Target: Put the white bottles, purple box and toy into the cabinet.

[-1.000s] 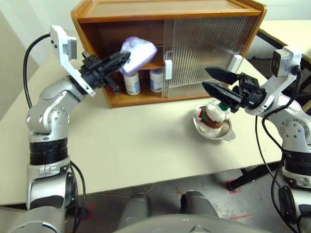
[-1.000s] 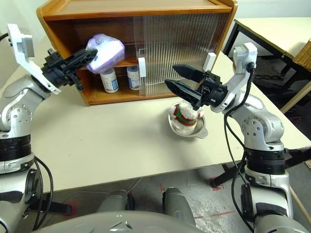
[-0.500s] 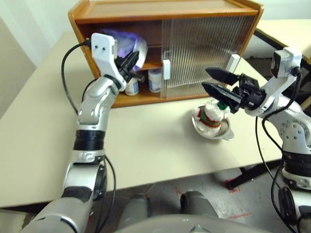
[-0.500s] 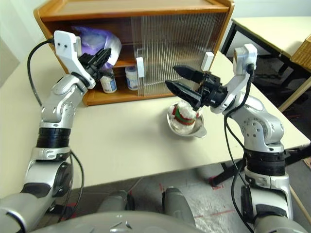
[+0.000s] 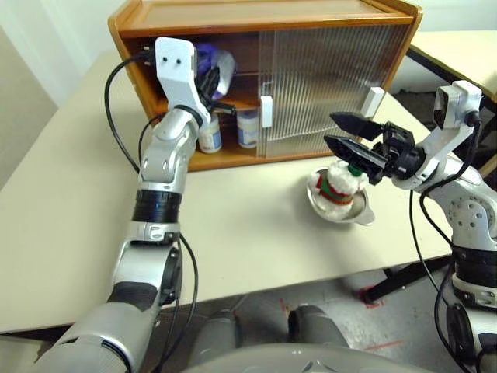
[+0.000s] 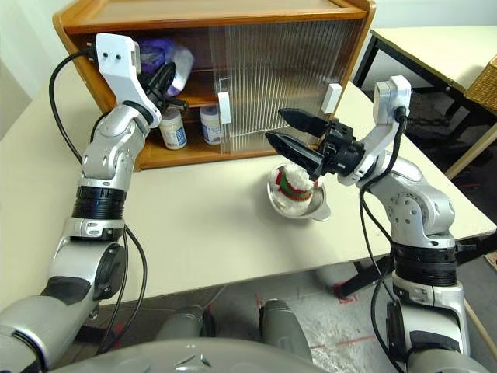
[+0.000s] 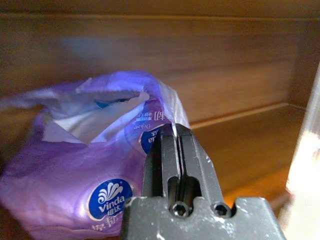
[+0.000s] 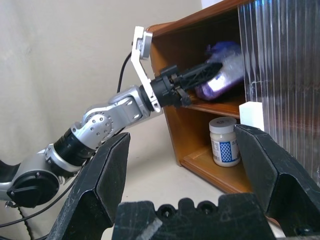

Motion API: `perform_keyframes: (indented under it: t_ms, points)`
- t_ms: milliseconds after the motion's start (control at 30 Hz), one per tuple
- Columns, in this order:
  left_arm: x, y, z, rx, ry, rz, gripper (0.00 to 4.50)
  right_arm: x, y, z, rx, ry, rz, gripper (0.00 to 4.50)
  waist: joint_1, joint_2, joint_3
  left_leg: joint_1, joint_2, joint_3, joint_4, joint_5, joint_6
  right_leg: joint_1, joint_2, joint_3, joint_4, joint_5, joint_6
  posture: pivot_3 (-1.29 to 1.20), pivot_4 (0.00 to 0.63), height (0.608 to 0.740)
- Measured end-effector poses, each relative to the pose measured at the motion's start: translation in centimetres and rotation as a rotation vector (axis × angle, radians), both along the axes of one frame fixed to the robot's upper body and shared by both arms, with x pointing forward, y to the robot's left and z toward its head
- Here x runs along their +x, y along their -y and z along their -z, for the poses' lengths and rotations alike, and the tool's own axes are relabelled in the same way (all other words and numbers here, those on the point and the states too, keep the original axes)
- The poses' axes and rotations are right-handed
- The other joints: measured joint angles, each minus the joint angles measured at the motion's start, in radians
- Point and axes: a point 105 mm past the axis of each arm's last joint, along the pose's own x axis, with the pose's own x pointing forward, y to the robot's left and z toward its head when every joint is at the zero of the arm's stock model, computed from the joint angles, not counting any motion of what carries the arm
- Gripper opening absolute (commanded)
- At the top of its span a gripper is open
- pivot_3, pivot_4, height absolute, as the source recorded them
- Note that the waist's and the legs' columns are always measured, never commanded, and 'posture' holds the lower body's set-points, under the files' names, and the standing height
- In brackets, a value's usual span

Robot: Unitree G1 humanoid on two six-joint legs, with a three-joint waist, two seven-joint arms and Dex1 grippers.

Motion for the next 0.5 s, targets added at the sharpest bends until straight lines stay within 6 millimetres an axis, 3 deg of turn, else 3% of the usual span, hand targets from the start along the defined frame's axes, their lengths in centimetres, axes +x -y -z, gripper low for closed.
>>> perform_keyframes:
  t_ms: [100, 200, 500]
  points:
    - [0.22, -0.40, -0.12, -0.006, 0.008, -0.035, 0.02, 0.00, 0.00, 0.01, 0.000, 0.000, 0.000, 4.50, 0.001, 0.000, 0.000, 0.000, 0.000, 0.000, 0.000, 0.000, 0.000, 0.000, 0.000, 0.000, 0.000, 0.000, 0.000, -0.06, 0.000, 0.740]
    - [0.44, -0.27, 0.40, -0.024, -0.009, -0.050, 0.64, -0.02, 0.03, 0.11, 0.000, -0.003, 0.001, 4.50, 0.001, 0.000, 0.000, -0.001, 0.000, 0.000, 0.000, 0.000, 0.000, 0.000, 0.000, 0.000, 0.000, 0.000, 0.000, -0.07, 0.000, 0.740]
    - [0.39, 0.40, 0.48, -0.044, -0.012, -0.033, 4.02, -0.03, 0.05, 0.11, -0.001, -0.003, 0.002, 4.50, -0.001, 0.000, 0.000, 0.000, 0.000, 0.000, 0.000, 0.000, 0.000, 0.000, 0.000, 0.000, 0.000, 0.000, 0.000, -0.06, 0.000, 0.740]
